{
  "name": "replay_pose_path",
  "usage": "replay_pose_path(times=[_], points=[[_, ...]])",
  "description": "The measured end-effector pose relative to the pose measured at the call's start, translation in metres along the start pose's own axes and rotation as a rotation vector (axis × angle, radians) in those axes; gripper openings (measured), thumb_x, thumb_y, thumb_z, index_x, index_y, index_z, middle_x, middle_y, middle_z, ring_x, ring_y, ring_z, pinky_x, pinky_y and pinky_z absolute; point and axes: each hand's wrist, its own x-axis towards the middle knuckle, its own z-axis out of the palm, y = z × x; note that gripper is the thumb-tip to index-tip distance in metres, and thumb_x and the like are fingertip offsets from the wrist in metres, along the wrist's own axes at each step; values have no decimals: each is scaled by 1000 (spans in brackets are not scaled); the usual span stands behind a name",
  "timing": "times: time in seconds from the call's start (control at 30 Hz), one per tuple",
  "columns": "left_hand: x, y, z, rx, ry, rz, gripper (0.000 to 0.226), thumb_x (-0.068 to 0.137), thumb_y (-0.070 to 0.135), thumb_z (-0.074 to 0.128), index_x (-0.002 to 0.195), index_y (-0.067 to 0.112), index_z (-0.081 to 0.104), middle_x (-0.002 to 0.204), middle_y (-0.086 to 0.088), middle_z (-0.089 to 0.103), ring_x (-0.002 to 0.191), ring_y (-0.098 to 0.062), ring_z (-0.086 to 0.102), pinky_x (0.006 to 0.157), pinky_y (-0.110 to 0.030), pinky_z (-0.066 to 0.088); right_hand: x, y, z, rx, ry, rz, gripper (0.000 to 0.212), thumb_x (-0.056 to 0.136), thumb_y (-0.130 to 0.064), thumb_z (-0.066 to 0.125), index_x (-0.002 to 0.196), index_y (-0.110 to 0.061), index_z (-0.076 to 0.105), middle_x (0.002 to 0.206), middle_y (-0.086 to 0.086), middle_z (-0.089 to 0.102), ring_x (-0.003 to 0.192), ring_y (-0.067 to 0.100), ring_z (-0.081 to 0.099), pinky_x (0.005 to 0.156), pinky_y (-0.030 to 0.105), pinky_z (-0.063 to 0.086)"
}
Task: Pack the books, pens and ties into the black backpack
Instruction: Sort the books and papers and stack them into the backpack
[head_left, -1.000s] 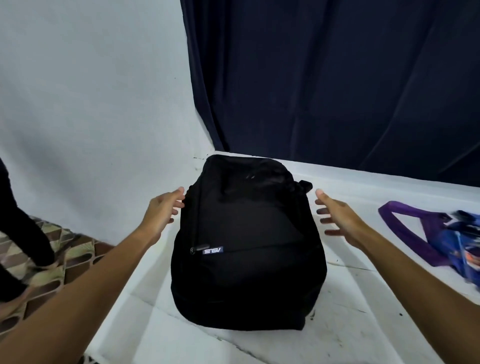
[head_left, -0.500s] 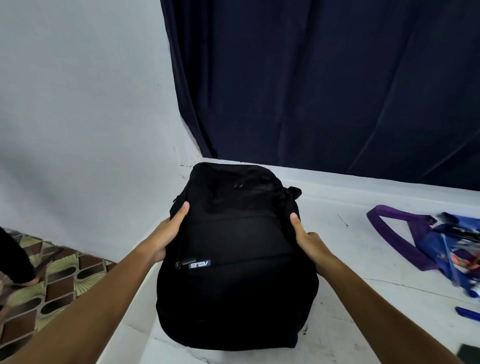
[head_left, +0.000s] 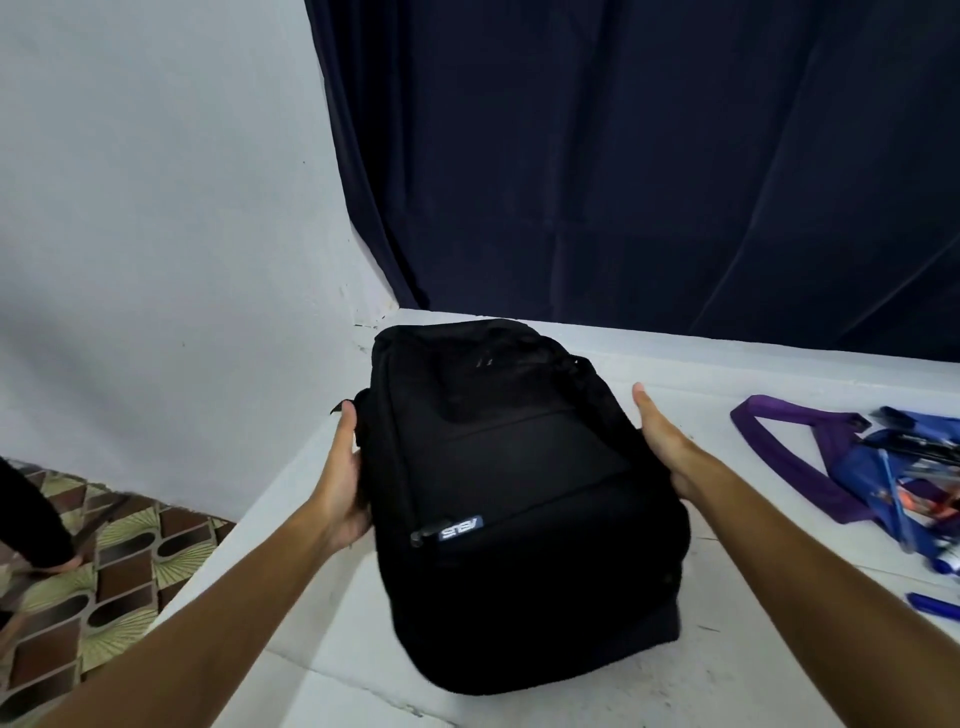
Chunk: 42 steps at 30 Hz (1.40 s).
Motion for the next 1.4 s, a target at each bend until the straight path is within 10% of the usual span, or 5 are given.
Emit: replay_pose_path(times=[0.27, 0.63, 0.8, 0.9, 1.4], points=[[-18, -54, 72, -384, -39, 17, 93, 68, 92, 41, 114, 16, 66, 90, -8, 55, 84, -25, 52, 89, -49, 49, -7, -7, -27, -396, 501, -514, 57, 89, -69, 39, 86, -18, 65, 98, 3, 65, 101, 28, 57, 95, 42, 41], [-30, -71, 134, 201, -305, -148, 111, 71, 88, 7, 153, 16, 27, 154, -11, 39, 140, -28, 40, 113, -51, 32, -54, 56, -25, -1339, 109, -548, 139, 51, -85, 64, 147, -39, -25, 157, 0, -30, 144, 30, -28, 116, 60, -6], [-20, -45, 98, 1142, -142, 1042, 69, 79, 79, 51, 93, 16, 74, 70, 1, 68, 64, -20, 62, 62, -40, 54, -55, 83, -75, -1383, 286, -363, 143, 45, -88, 64, 138, -45, -36, 156, 5, -34, 143, 38, -27, 113, 66, -4], [9, -19, 78, 1453, 85, 1573, 69, 73, 68, 67, 110, 11, 71, 107, -7, 65, 101, -29, 58, 84, -44, 47, -53, 94, -94, -1316, 298, -274, 145, 35, -94, 55, 140, -47, -33, 153, 3, -38, 141, 39, -30, 110, 68, -5], [61, 34, 61, 364, -35, 54, 66, 88, 79, 27, 116, 34, 67, 115, 4, 72, 112, -24, 64, 95, -48, 46, -33, 77, -123, 285, 145, -215, 66, 94, -67, 28, 143, -26, 44, 129, -5, 56, 117, 16, 54, 99, 32, 37]])
